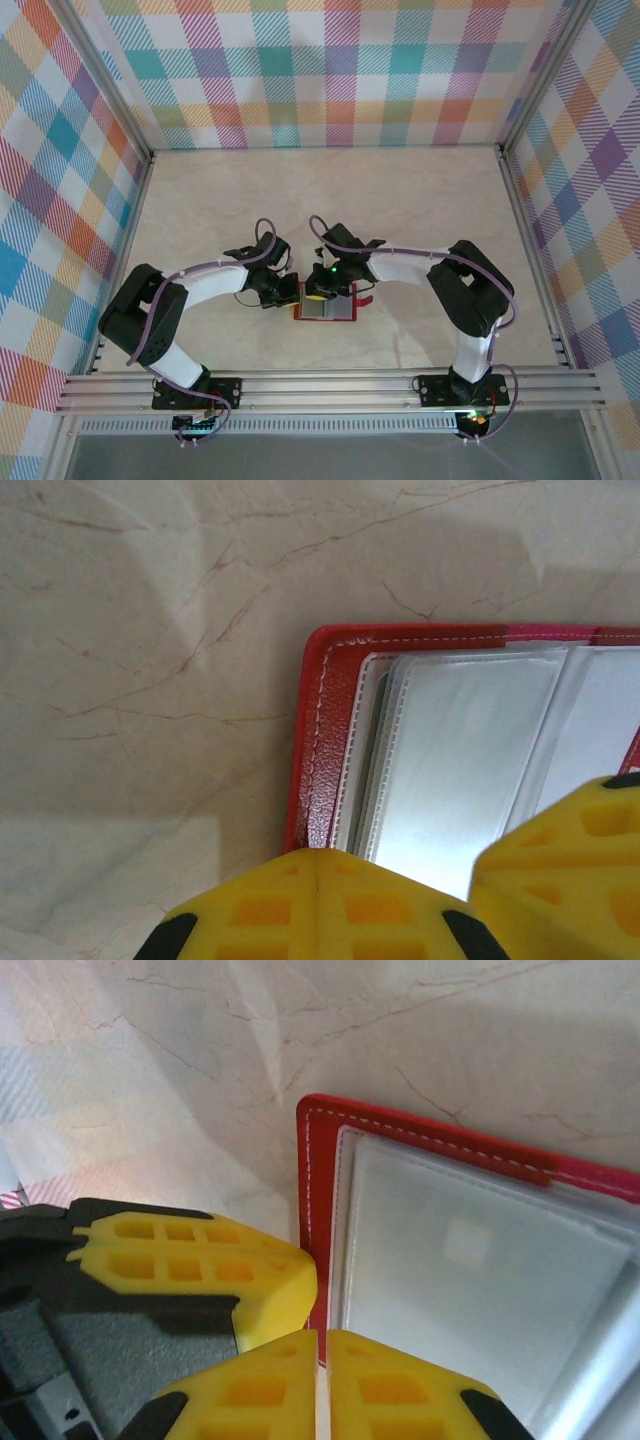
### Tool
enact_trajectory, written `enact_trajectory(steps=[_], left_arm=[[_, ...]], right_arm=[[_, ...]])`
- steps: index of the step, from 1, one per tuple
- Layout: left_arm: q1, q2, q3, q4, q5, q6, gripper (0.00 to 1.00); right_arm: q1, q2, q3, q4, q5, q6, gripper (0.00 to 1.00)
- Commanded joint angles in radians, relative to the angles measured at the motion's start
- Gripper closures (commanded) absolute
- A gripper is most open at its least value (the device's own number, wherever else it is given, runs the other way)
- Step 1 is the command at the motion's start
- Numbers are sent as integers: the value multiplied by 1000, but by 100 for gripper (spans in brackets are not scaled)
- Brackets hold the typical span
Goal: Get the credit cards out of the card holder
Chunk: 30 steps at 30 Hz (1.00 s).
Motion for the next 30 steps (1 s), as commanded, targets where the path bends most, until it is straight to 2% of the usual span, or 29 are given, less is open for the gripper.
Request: enact_trajectory(steps=[1,10,22,30], left_arm=[[21,-27,-23,12,25,6,98],[29,-19,-35,-1,27,28,98],[29,-63,-18,-31,4,20,98],[28,-69,-3,-14,57,-7,98]], right_arm=[[16,34,32,-35,-20,9,88],[33,66,41,-82,32,14,87],[39,-2,47,-268,172,-47,77],[42,-22,55,-328,222,-72,71]])
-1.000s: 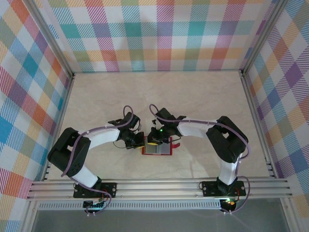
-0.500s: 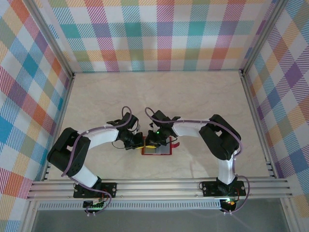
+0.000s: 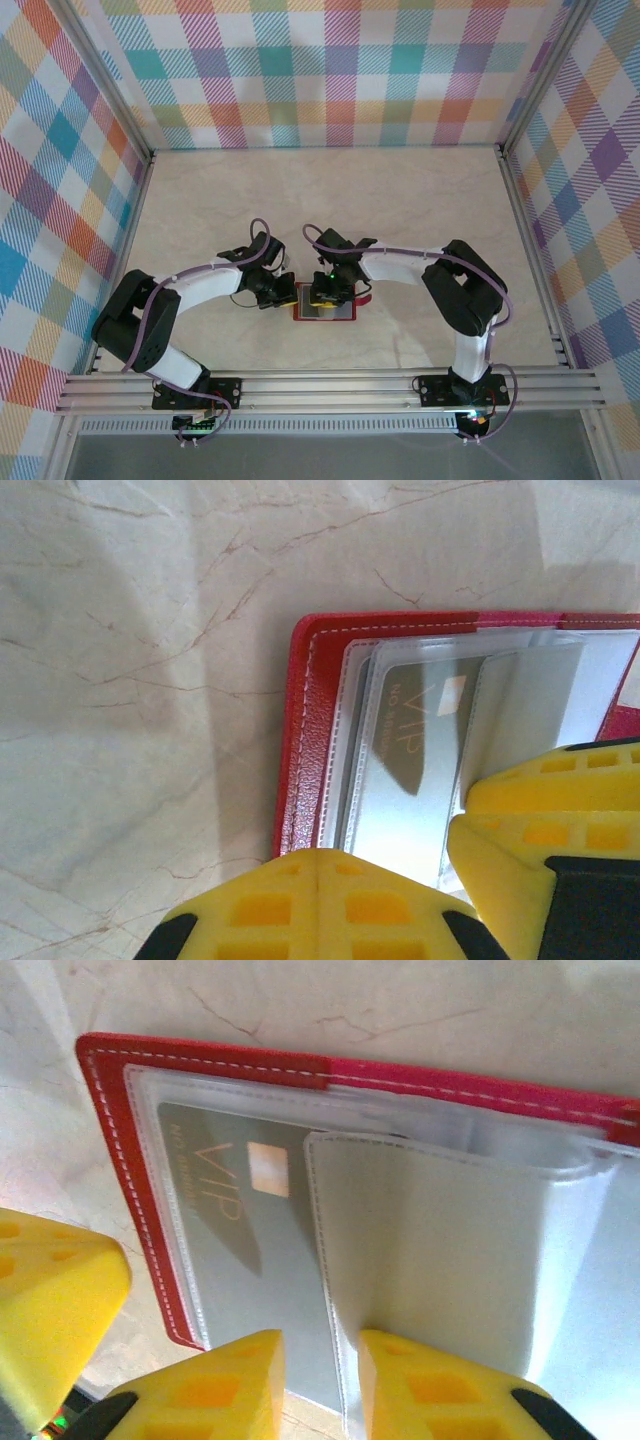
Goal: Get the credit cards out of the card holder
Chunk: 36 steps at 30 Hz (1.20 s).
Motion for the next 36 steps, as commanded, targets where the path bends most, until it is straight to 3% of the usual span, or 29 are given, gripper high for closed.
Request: enact_trajectory(steps=[1,24,36], left_arm=[[7,-21,19,-7,37,-11,98],[5,-22,53,-45,10,8,97],[5,-19,63,-57,11,9,97]], right_arm=[[8,-27,13,-90,59,-28,71],[20,-116,60,-322,279,-94,55],[20,-138,45,-372,359,-94,56]])
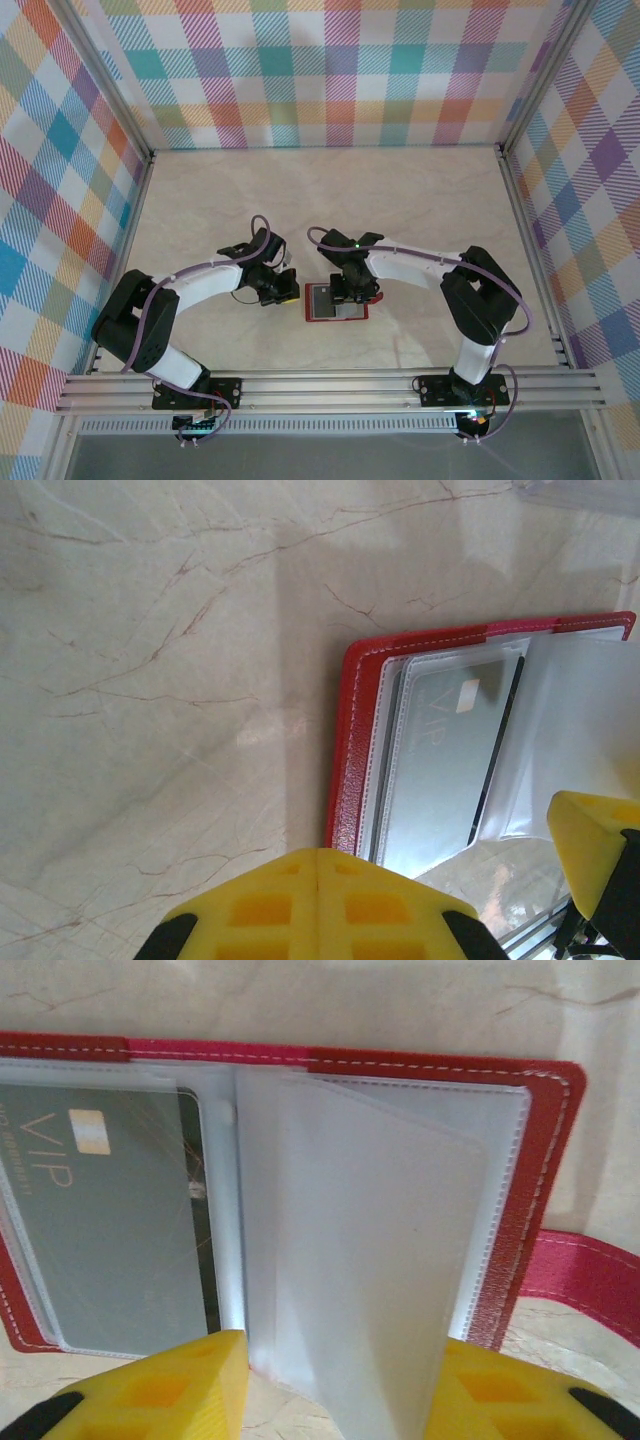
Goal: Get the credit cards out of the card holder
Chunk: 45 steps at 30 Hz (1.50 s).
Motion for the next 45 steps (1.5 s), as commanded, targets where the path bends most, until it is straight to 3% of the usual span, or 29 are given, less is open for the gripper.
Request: enact_trajectory(steps=[1,13,28,38,45], left_arm=[[5,-16,26,-29,-1,14,97],[-35,24,93,-58,2,29,96],[-137,141,164,-24,-7,-9,97],[-145,186,153,-19,-43,-9,97],[-145,187,139,-29,-63,-3,97]], right_arm=[[6,-46,3,-53,52,-14,56],[0,-110,-5,-100,151,1,54],[-80,-123,-201,372,-300,65,67],[-89,-64,-204,440,-359,61,75],[-92,-30,-190,431,-352,42,76]])
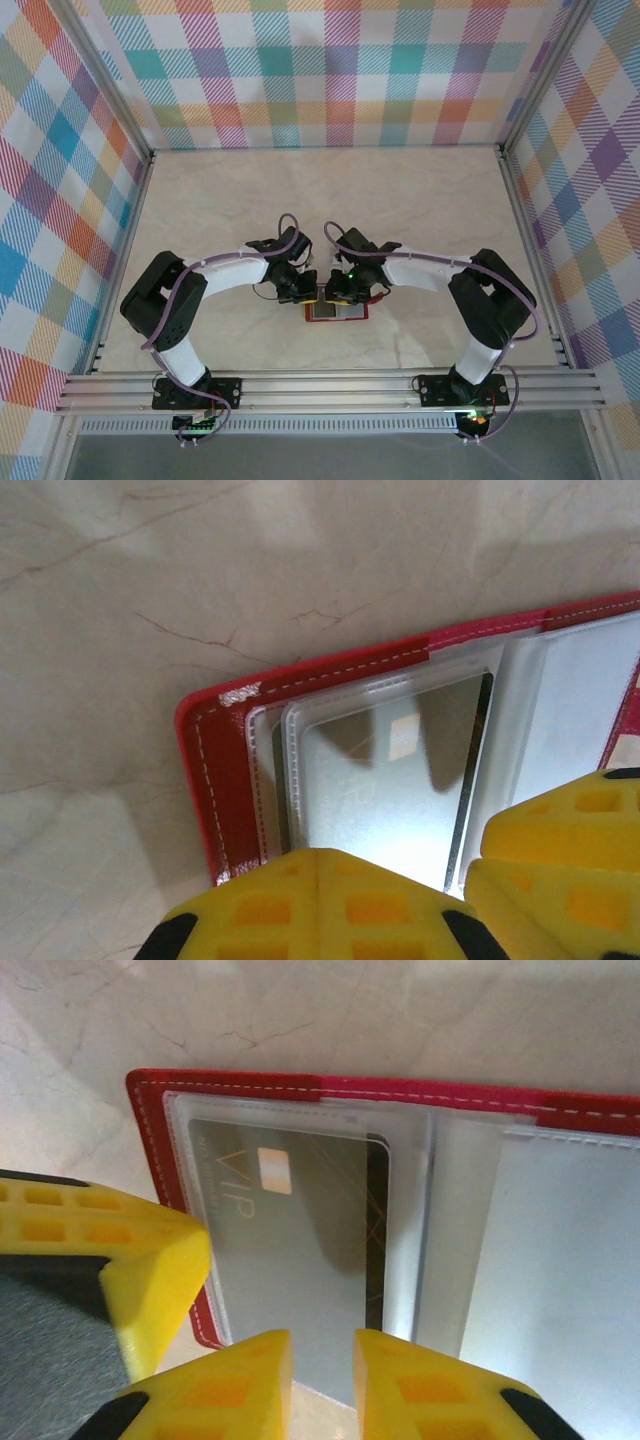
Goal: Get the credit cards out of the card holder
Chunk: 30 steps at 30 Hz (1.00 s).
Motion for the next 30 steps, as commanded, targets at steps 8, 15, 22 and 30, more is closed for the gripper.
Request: enact_trajectory(steps=[8,15,22,30], left_arm=[[-16,8,-12,-14,-29,6,97],[-16,4,-10,-35,-52,22,98],[-14,-5,-12,-51,-79,30,98],[5,-55,-57,-94,-126,50,98]], right_arm=[[-6,50,36,-22,12,-32,76],[-6,40,44,-99,77,-42,77],[-6,6,45,-103,69,-41,77],[-6,-78,12,-25,39,1,76]])
